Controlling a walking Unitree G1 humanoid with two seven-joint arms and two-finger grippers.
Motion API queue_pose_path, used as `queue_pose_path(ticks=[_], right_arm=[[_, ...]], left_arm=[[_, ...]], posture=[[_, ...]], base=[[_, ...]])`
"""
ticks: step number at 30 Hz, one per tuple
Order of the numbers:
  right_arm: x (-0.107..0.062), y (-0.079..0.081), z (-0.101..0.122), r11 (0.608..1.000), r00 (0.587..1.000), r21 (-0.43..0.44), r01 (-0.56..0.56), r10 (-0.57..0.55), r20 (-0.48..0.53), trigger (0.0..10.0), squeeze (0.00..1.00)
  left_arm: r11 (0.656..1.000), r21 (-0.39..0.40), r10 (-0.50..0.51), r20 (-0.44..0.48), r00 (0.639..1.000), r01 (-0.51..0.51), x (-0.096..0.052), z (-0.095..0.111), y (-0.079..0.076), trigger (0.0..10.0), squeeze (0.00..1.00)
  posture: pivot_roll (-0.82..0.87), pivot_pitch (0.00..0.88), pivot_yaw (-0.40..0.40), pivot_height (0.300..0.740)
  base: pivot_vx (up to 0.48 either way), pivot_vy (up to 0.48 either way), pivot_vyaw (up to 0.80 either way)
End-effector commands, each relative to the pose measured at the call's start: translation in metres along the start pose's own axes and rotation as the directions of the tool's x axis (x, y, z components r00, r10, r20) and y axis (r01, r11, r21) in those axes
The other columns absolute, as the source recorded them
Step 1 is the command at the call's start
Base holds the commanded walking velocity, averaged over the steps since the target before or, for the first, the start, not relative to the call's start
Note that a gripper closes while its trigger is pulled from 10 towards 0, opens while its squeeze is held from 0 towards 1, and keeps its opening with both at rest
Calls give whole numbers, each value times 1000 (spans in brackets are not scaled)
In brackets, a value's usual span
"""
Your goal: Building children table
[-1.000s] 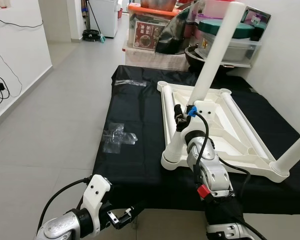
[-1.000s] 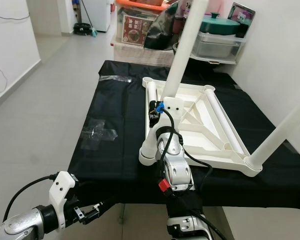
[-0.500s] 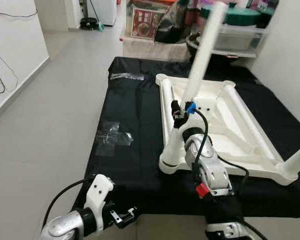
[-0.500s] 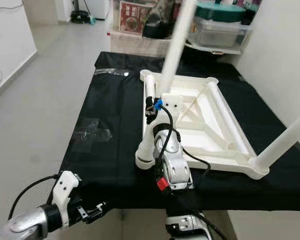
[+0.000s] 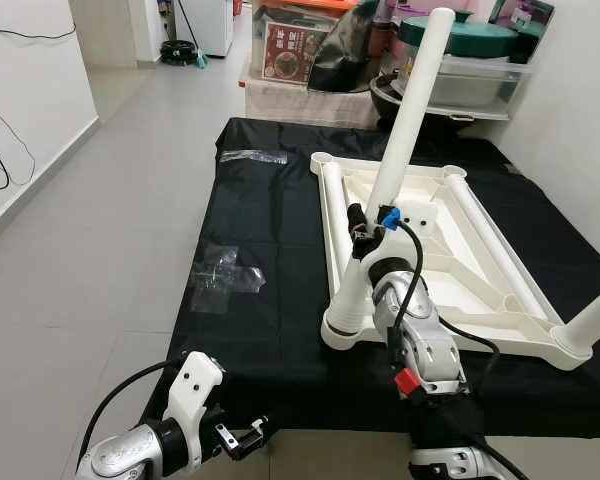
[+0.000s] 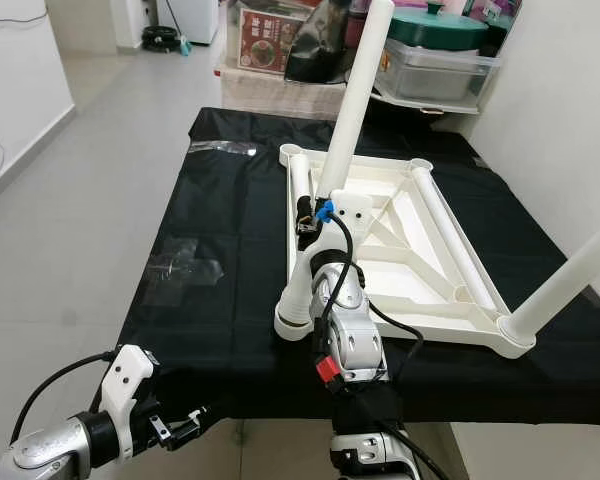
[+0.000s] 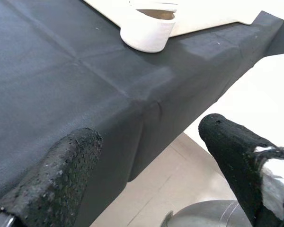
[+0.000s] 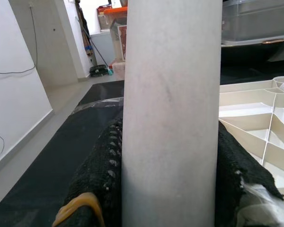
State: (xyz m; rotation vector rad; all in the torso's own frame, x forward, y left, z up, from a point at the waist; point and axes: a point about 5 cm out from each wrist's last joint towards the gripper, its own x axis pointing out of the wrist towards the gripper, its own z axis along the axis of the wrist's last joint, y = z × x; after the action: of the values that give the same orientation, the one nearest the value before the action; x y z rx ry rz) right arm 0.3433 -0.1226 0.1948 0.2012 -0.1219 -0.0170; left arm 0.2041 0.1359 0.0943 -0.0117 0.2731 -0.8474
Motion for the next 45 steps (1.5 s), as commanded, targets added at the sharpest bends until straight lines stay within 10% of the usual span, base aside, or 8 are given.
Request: queue_pose_path(ticks=[1,17,30,45], right_arm=[[-1,-9,6,999,998,41,26,-28,50,0,0],[5,23,73,965,911,136,-225,159,381,0,0],[-20,67,58,804,804,191,-563,478,355,0,0],[-34,87,52,701,721,210,-682,596,353,0,0]], left_arm=[[999,22,26,10,1000,-26,0,3,6,10000,0],[990,139,16,124,992,-34,-3,58,32,10000,0],[975,208,41,148,988,-71,-4,81,56,10000,0],[982,176,-89,130,988,65,12,84,55,10000,0]], posture=[[58,0,-117,740],[62,0,-107,740],[57,0,-93,740],[56,0,-92,740]], base=[[0,0,0],[0,0,0],[0,0,0],[0,0,0]])
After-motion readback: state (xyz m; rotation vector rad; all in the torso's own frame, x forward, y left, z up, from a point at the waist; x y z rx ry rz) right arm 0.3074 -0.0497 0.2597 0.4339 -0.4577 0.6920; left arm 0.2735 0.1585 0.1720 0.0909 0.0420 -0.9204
